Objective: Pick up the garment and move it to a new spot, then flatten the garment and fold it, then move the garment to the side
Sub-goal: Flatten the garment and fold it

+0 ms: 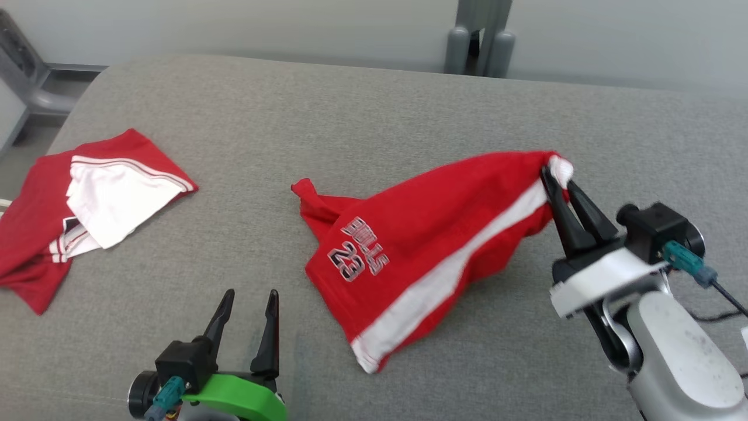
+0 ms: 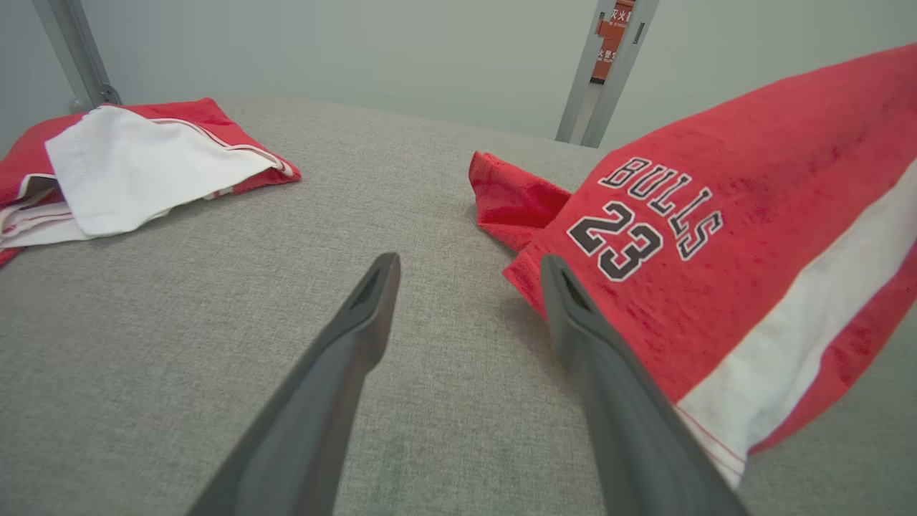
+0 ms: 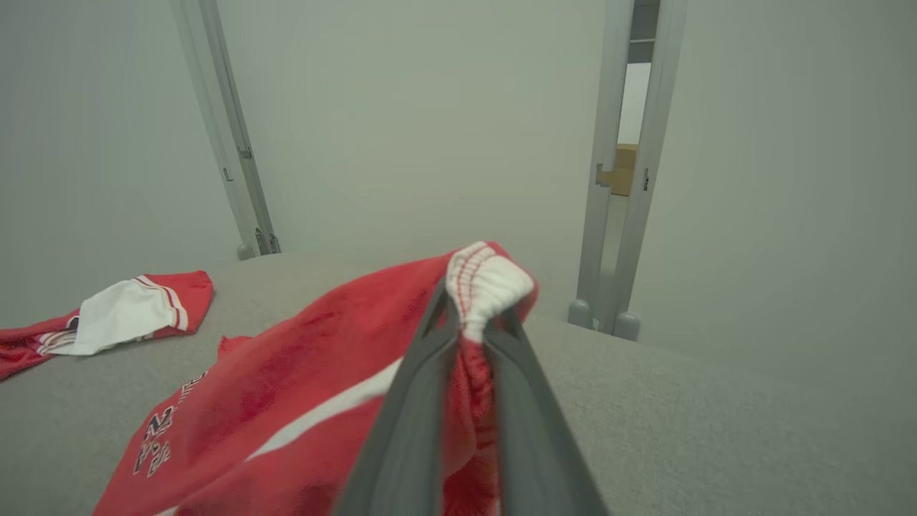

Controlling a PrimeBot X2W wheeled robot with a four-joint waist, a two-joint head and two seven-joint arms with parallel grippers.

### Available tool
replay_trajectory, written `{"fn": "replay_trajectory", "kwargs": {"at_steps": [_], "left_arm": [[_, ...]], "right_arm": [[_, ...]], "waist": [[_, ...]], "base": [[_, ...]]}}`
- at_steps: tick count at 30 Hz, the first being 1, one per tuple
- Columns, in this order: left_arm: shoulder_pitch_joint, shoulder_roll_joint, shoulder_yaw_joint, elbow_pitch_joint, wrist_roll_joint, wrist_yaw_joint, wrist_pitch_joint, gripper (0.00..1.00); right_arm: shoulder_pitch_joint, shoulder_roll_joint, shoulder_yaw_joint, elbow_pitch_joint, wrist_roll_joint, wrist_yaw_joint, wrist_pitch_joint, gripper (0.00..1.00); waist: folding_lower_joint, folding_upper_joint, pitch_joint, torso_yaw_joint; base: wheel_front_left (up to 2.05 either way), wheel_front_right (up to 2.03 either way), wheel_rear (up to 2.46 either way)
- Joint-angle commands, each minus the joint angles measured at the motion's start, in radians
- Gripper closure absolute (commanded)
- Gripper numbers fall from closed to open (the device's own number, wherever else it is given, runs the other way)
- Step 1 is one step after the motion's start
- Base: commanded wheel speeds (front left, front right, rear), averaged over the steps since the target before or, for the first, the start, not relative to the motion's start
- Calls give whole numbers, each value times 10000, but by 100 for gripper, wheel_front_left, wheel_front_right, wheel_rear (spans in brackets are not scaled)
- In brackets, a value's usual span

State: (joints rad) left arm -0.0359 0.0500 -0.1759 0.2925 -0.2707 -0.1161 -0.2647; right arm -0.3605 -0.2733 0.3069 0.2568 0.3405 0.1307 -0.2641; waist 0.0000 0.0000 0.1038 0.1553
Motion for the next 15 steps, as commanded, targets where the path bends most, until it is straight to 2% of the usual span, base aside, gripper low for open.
{"fn": "replay_trajectory", "kwargs": {"at_steps": [1, 6, 7, 8, 9, 12, 15], "left_arm": [[-255, 17, -65, -8, 87, -58, 5, 0], [-512, 21, -155, 97, 208, -98, 5, 0], [-554, 21, -185, 119, 205, -107, 5, 0], [-579, 21, -236, 163, 205, -114, 5, 0], [-596, 20, -275, 184, 208, -123, 5, 0], [-600, 26, -310, 197, 146, -138, 5, 0], [-500, 26, -353, 169, 100, -136, 5, 0]], "right_arm": [[421, 56, -365, 243, -85, -2, -6, 100], [1584, 392, -2001, 1678, -665, -3, -5, 100], [1691, 465, -2241, 1980, -790, -5, -5, 85], [1737, 557, -2490, 2292, -967, -5, -6, 6], [1708, 617, -2658, 2405, -1189, -5, -9, 0], [1581, 952, -3312, 2170, -1972, -5, -17, 0], [1542, 1324, -3763, 1158, -2654, -5, -17, 0]], "waist": [[0, 0, 355, -790], [0, 0, 558, -1144], [0, 0, 571, -1184], [0, 0, 571, -1227], [0, 0, 567, -1256], [0, 0, 532, -1348], [0, 0, 453, -1421]], "base": [[0, 0, 0], [0, 0, 0], [0, 0, 0], [0, 0, 0], [0, 0, 0], [0, 0, 0], [0, 0, 0]]}}
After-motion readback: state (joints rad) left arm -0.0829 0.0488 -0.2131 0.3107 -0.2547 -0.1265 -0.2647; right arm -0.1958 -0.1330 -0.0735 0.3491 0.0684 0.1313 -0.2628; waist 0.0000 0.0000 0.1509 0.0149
